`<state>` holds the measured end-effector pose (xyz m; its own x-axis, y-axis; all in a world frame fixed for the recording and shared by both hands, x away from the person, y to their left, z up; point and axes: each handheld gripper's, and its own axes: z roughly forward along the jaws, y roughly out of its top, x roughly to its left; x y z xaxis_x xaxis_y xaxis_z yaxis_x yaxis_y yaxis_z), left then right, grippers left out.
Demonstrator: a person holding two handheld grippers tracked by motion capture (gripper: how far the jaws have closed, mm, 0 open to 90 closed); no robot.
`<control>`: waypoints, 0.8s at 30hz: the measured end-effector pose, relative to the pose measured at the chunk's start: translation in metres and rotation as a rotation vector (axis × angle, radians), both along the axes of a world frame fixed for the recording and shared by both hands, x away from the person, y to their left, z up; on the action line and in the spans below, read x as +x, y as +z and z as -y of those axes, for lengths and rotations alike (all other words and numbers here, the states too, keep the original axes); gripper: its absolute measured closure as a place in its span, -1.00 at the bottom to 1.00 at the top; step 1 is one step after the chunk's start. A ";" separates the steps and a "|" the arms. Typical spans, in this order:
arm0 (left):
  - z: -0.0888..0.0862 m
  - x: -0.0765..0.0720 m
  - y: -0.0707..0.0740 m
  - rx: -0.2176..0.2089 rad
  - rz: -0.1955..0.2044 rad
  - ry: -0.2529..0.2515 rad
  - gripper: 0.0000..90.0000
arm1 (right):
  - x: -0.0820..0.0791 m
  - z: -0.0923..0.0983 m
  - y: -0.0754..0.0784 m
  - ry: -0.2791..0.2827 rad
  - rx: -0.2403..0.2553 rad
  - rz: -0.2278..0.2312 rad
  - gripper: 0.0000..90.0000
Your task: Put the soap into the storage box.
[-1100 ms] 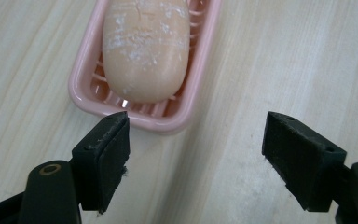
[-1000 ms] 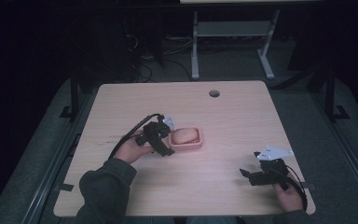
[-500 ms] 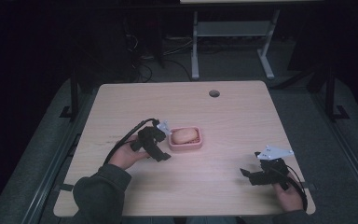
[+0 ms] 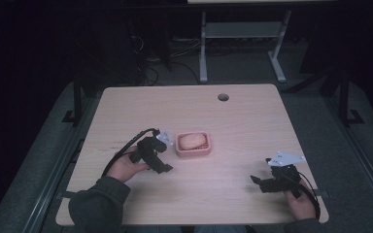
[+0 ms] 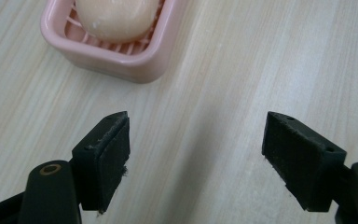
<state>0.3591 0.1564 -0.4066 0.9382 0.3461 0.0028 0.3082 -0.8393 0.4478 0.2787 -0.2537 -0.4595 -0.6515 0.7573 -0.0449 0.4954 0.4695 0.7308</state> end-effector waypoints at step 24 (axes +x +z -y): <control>-0.029 -0.025 -0.010 -0.020 0.001 0.030 -0.49 | 0.000 0.001 -0.001 -0.004 -0.009 -0.004 -0.69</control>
<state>0.3340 0.1858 -0.4161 0.9275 0.3739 -0.0032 0.3325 -0.8206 0.4648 0.2788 -0.2546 -0.4608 -0.6484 0.7597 -0.0486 0.5005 0.4736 0.7247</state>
